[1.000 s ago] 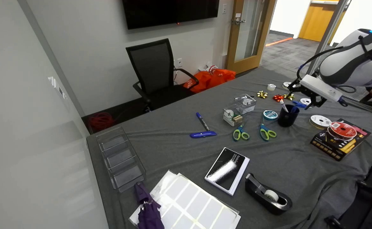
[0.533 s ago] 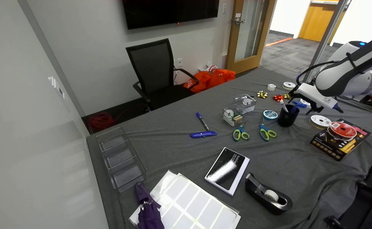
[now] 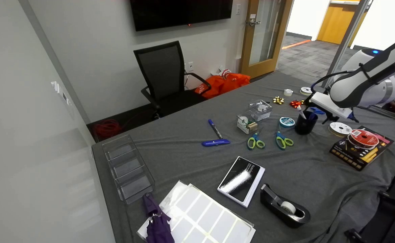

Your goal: Remove the markers from the black cup, put them inside the clear bowl on the right and move it to the front

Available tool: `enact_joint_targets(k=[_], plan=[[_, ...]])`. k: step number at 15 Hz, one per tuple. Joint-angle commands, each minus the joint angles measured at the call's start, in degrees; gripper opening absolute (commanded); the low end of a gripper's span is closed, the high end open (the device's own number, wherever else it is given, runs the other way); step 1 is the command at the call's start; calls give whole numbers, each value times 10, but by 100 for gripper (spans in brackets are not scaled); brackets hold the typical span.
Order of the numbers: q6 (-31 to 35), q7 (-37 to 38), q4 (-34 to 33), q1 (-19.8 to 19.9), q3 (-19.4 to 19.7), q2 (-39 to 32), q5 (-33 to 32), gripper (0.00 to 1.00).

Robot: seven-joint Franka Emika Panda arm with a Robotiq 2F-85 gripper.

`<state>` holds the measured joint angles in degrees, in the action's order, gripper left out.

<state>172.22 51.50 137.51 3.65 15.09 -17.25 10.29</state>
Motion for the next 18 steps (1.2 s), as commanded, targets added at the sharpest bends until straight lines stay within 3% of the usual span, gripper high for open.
enact_joint_targets(k=[1,3,13,14,18], plan=[[9,20,-12,-21,19,-21,-13,100],[6,9,-14,-29,24,-25,-1,72],[4,6,-15,-39,33,-24,3,3],[1,7,-15,-40,34,-22,2,0],[-29,6,-12,-40,37,0,0,5]])
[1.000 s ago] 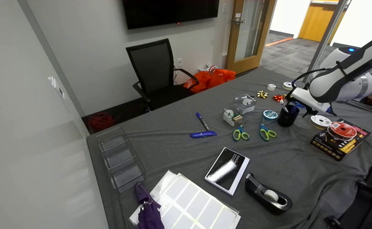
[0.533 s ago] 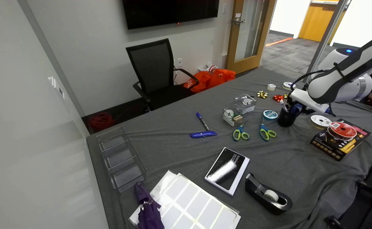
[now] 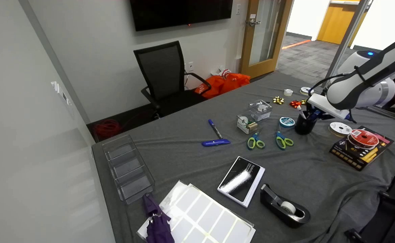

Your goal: Remove the markers from the black cup, put them inside the clear bowl on the right and move it to the front

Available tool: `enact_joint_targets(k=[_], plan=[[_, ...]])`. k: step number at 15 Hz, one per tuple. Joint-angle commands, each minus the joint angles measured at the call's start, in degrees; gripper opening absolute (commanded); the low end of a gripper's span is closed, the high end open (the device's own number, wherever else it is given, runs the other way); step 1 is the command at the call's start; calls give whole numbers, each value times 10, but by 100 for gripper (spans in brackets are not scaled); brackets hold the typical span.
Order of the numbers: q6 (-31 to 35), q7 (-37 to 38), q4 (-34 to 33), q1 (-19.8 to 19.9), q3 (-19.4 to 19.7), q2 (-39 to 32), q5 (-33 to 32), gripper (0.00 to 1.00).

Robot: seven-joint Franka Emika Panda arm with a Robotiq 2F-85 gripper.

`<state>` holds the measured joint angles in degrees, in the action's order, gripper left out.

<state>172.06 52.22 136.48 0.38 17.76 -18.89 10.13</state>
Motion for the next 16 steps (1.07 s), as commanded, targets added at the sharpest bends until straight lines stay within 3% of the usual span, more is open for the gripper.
enact_joint_targets(k=[1,5,9,16], plan=[[-35,-1,-2,-7,11,22,1,5],[-120,22,-1,-23,30,69,-29,5],[-217,52,-8,-1,-4,127,-48,5],[-359,55,-44,24,-62,214,16,5]])
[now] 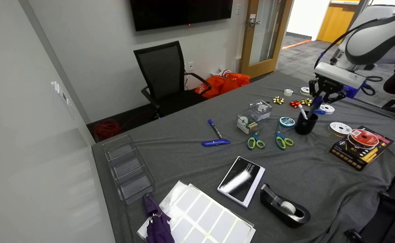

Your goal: Remove the markers from the black cup, put them inside the clear bowl on the right and move it to the front

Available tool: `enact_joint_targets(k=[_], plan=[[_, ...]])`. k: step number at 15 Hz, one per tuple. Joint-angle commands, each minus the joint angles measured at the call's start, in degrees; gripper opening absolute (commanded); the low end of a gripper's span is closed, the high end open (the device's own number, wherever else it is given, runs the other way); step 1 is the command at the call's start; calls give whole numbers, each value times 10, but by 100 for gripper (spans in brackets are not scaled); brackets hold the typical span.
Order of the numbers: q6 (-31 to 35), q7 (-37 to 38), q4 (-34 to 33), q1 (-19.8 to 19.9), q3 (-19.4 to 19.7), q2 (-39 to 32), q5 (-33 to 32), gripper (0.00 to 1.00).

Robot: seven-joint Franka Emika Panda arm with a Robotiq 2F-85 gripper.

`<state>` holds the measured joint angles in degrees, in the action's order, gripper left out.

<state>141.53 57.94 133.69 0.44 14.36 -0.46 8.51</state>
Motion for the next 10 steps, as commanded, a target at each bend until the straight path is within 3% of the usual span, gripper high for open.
enact_joint_targets(k=[1,5,10], plan=[[-64,1,-25,24,-35,34,48,5],[-6,20,-59,20,-59,3,117,5],[65,107,-136,15,-78,-98,113,5]])
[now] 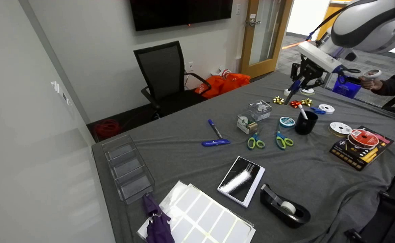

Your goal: Remove the markers from the black cup, put them inside the clear bowl on the right and move it to the front

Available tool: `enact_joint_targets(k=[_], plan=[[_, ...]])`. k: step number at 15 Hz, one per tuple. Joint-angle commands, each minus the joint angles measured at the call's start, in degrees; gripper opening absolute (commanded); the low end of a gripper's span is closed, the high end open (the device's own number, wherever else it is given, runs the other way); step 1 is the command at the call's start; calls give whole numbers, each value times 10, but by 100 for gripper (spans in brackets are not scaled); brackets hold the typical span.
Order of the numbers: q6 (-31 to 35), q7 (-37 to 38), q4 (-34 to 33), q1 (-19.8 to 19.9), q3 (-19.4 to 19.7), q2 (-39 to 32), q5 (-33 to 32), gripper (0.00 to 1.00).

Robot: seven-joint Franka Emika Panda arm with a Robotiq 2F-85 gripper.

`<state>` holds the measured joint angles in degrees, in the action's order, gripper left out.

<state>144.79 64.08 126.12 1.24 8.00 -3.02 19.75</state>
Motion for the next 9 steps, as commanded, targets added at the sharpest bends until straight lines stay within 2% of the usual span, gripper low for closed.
enact_joint_targets(k=[1,9], plan=[[40,64,-77,5,-14,-91,-3,5],[79,151,-209,0,-6,-225,-7,5]])
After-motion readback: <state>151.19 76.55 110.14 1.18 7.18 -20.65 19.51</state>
